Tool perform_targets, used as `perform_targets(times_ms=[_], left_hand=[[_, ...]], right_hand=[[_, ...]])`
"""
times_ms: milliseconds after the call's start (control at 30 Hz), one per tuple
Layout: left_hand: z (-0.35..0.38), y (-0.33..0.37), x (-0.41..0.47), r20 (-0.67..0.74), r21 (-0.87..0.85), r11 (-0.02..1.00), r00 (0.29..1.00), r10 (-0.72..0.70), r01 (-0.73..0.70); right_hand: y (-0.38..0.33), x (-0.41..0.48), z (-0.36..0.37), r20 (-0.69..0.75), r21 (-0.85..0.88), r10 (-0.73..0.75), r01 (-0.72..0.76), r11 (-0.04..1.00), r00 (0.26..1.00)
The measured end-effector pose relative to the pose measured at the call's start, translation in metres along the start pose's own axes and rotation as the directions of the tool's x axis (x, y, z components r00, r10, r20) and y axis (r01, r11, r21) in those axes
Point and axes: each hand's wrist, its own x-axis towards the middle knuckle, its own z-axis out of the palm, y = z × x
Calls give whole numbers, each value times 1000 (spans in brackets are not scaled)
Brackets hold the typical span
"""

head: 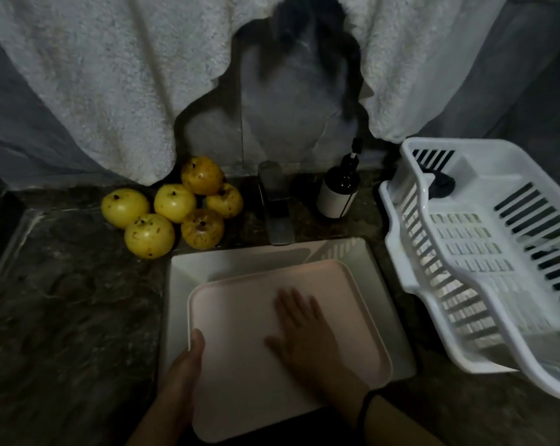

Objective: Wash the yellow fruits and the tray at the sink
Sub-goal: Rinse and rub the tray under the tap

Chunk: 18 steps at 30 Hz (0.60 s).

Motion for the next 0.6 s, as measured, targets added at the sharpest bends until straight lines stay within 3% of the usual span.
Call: perform_targets(times_ms=[133,200,267,367,467,500,600], left_hand=[[5,4,3,5,16,1000,1000,-3,3],[7,4,6,23,30,1000,1000,5,-6],[11,6,10,37,44,999,999,17,-19],[16,13,16,42,53,998,998,35,-37],[15,18,22,51,26,998,997,62,-64],[15,18,24,52,13,998,997,60,-60],[15,19,26,57,8,998,997,54,-55]], right_hand=[[38,14,-3,-116,174,351,-329,928,929],[37,23,-6,-133,200,446,-417,887,885],[13,31,-10,-69,182,379,-362,914,923],[-28,33,-3,-21,92,79,-77,993,997],[-30,22,10,19,-23,-156,156,987,988],[-20,21,11,27,-36,-162,163,986,986],[13,31,0,-108,-12,109,-111,994,988]])
